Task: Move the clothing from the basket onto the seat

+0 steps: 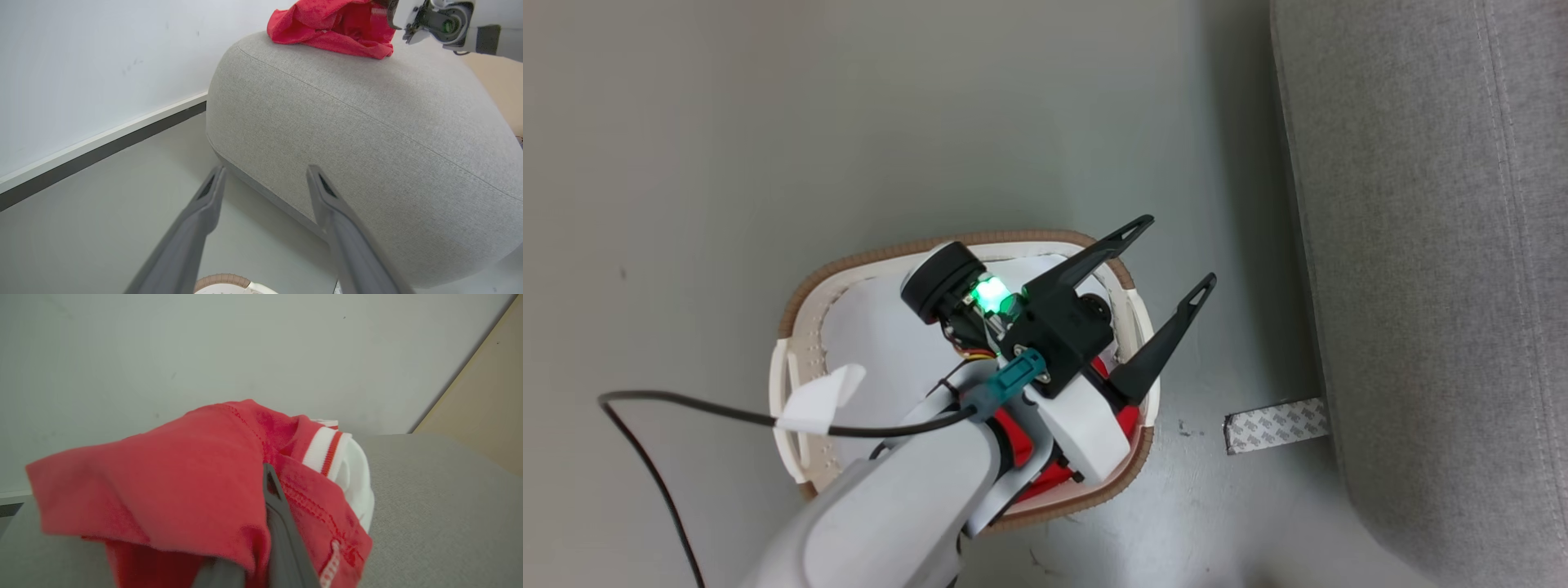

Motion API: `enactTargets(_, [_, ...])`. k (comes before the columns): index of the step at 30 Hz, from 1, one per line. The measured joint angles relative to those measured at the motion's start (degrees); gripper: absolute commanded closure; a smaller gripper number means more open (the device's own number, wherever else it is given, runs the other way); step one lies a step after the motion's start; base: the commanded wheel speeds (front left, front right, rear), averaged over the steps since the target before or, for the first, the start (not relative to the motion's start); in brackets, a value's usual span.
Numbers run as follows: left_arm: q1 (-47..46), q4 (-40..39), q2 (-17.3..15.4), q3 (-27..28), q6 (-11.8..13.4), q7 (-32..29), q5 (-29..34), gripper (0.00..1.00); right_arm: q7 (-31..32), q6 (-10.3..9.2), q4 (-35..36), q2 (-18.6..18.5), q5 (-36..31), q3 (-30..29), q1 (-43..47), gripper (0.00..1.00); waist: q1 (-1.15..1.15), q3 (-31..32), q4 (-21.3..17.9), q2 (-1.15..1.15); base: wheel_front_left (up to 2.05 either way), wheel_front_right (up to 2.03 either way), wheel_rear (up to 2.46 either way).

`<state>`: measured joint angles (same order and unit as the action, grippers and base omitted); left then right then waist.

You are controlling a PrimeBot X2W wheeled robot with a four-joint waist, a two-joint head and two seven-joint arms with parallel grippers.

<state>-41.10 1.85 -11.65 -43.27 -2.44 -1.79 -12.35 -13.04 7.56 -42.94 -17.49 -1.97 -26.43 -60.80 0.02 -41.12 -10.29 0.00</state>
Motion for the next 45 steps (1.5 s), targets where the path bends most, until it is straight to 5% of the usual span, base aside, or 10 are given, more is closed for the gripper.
enactTargets(1, [0.1, 0.2, 0.0, 0.0, 0.1, 0.2, -0.1, 0.0, -0.2, 0.0, -1.5, 0.5, -0.8, -0.5, 1.0, 0.23, 0.0, 0.1, 0.1, 0.0, 0.0, 0.0, 0.0])
enactTargets(2, [0.3, 0.4, 0.0, 0.0, 0.2, 0.4, -0.2, 0.0, -0.5, 0.0, -2.9, 1.2, -1.4, -1.4, 1.7, 0.0, 0.0, 0.4, 0.1, 0.0, 0.0, 0.0, 0.0])
enactTargets(10, [2.8, 1.7, -1.5, 1.8, 1.9, 1.6, -2.2, 0.0, -1.7, 0.0, -4.4, 4.5, -3.8, -2.1, 7.7, 0.0, -0.01, 4.0, -1.1, 0.0, 0.0, 0.0, 0.0])
enactTargets(22, [11.9, 4.2, -2.2, 7.7, 7.7, 9.6, -7.1, 0.0, -1.9, 0.0, 21.2, 12.9, -0.3, 6.7, 29.3, 0.0, -0.02, 14.9, -1.8, 0.0, 0.0, 0.0, 0.0])
enactTargets(29, [18.9, 8.2, -2.0, 12.6, 11.8, 15.6, -10.0, 0.0, -1.9, 0.0, 28.2, 14.5, 1.3, 15.8, 41.5, 0.0, -0.03, 23.0, 0.1, 0.0, 0.0, 0.0, 0.0])
enactTargets(37, [29.2, 8.4, -1.7, 20.3, 13.8, 16.9, -10.2, 0.0, -1.9, 0.01, 30.2, 14.9, 7.2, 24.0, 51.2, 0.0, -0.04, 31.8, 3.7, 0.0, 0.0, 0.0, 0.0])
enactTargets(45, [38.6, 7.1, 0.3, 27.6, 13.0, 16.9, -6.2, 0.0, -1.9, 0.01, 28.4, 14.8, 10.6, 26.0, 56.5, 0.0, -0.04, 38.2, 6.5, 0.0, 0.0, 0.0, 0.0])
